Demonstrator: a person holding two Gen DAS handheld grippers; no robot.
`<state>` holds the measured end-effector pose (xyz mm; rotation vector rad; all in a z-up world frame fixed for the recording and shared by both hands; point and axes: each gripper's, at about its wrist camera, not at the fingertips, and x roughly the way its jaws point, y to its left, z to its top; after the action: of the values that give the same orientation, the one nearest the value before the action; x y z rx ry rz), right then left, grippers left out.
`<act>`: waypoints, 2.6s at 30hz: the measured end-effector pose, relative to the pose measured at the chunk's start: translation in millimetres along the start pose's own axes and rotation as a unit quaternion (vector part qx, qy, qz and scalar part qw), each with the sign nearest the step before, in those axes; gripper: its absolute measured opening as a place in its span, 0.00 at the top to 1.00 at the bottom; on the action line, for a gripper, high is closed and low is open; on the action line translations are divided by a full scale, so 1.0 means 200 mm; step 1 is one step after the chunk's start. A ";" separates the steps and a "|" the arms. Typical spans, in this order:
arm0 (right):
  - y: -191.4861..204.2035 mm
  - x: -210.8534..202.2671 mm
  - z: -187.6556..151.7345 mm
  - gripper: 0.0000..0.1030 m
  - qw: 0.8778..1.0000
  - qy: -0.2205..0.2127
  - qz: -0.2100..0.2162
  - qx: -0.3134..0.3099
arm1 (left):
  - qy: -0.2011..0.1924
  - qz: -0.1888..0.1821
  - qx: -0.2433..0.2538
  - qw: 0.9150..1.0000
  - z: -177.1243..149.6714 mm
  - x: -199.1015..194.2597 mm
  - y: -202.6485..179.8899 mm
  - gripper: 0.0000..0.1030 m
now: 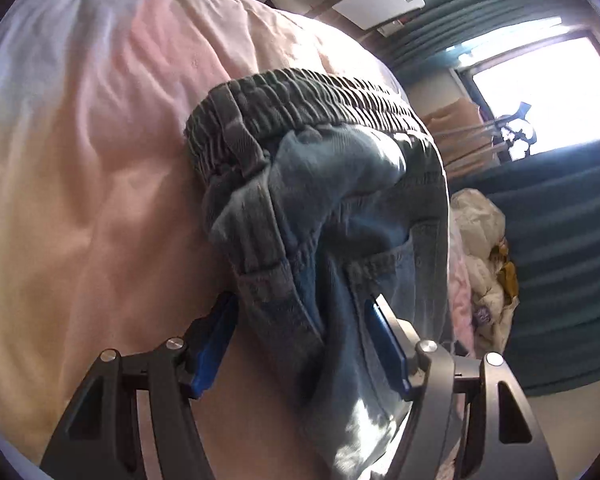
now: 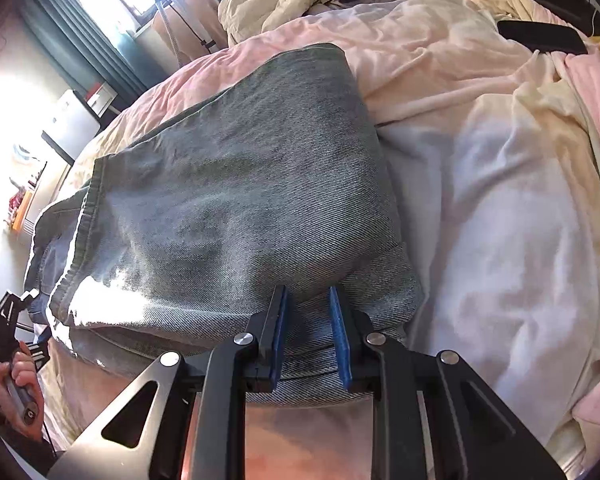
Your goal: Fold clothes
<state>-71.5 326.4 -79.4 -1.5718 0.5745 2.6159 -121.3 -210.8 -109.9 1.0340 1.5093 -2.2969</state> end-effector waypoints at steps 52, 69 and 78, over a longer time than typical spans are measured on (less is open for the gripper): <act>-0.49 -0.55 0.16 0.78 0.970 -0.168 0.097 0.143 | -0.079 -0.101 0.525 0.842 -1.78 -0.05 -1.24 0.89; -0.43 -0.34 0.19 0.78 0.978 -0.110 0.127 0.120 | -0.056 -0.039 0.642 0.763 -2.06 0.02 -1.05 0.88; -0.32 -0.34 0.18 0.78 0.983 -0.096 0.134 0.082 | -0.053 -0.035 0.631 0.773 -2.04 0.01 -0.90 0.84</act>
<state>-54.9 408.1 -23.5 -1.2548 1.0180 2.7765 -36.7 226.2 -74.9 0.9555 -0.3084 -3.2757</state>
